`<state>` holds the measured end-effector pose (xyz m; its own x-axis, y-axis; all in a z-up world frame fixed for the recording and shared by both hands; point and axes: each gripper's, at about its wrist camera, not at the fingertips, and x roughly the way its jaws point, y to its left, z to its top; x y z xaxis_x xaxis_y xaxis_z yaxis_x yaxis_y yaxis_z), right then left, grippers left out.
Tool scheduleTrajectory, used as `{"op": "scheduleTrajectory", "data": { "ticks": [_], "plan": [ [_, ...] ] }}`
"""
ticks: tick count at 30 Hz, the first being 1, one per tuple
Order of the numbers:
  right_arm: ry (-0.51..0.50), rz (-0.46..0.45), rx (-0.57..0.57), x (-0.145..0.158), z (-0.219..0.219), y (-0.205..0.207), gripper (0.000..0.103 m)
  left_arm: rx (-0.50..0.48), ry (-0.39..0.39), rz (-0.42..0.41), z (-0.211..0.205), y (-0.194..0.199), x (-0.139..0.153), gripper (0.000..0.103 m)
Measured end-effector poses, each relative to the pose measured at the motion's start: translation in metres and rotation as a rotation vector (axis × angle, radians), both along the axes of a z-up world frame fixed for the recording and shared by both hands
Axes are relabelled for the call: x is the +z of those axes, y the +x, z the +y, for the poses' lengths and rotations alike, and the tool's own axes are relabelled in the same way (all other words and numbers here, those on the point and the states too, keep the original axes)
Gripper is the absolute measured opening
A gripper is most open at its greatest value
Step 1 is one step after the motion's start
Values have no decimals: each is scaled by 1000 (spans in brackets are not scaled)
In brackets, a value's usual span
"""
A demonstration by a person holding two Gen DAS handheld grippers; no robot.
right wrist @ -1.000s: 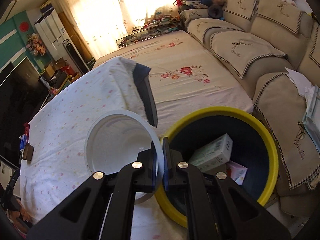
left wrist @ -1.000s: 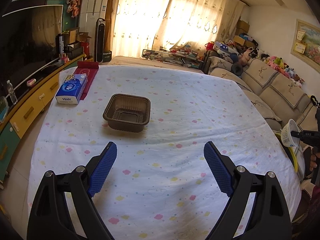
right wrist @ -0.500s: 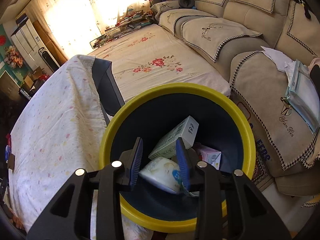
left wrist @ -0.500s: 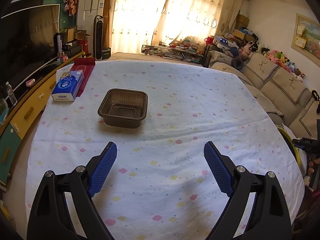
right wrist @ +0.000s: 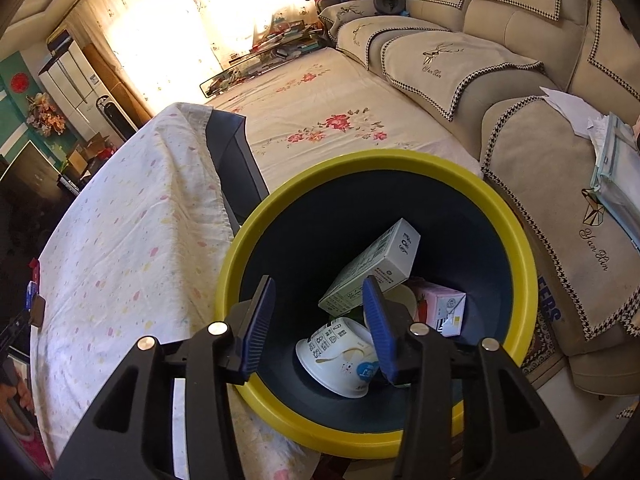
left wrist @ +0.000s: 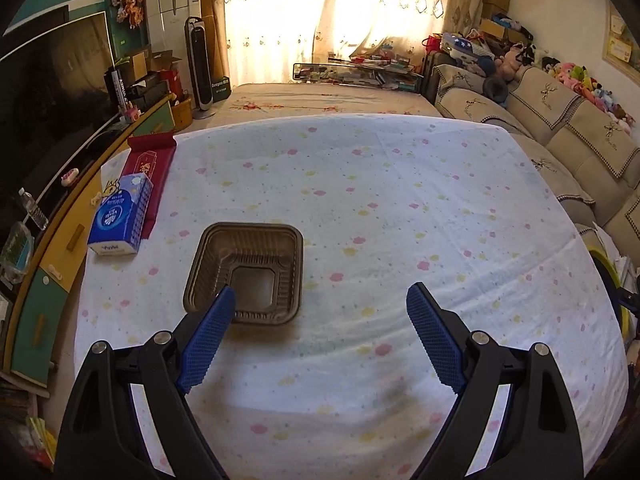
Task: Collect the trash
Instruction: 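Grasp the brown plastic tray by its edge with the left gripper, then carry the brown tray over the yellow bin and open the left gripper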
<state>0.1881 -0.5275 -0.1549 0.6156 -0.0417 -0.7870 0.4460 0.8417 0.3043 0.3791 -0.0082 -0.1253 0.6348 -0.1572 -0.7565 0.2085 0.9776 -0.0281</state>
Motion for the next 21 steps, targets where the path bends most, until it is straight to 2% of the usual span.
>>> {"op": "scheduleTrajectory", "data": {
  "ticks": [2,11,14,16,17,21],
  "plan": [
    [8,-2,0,-1,-1,-1,45,12,19,11,-2,11,-2,82],
    [20,-20,5,2,-1,-9,46,50,29,81,3,40,-24,52],
    [23,-25,11,3,1,-12,46,51,45,67,1,40,-24,34],
    [28,-28,18,3,2,-13,46,54,39,63,-1,39,-22,12],
    [31,-30,21,3,2,-13,46,53,39,55,-3,37,-20,8],
    [37,-40,29,4,2,-18,46,24,49,3,-23,22,-7,5]
  ]
}}
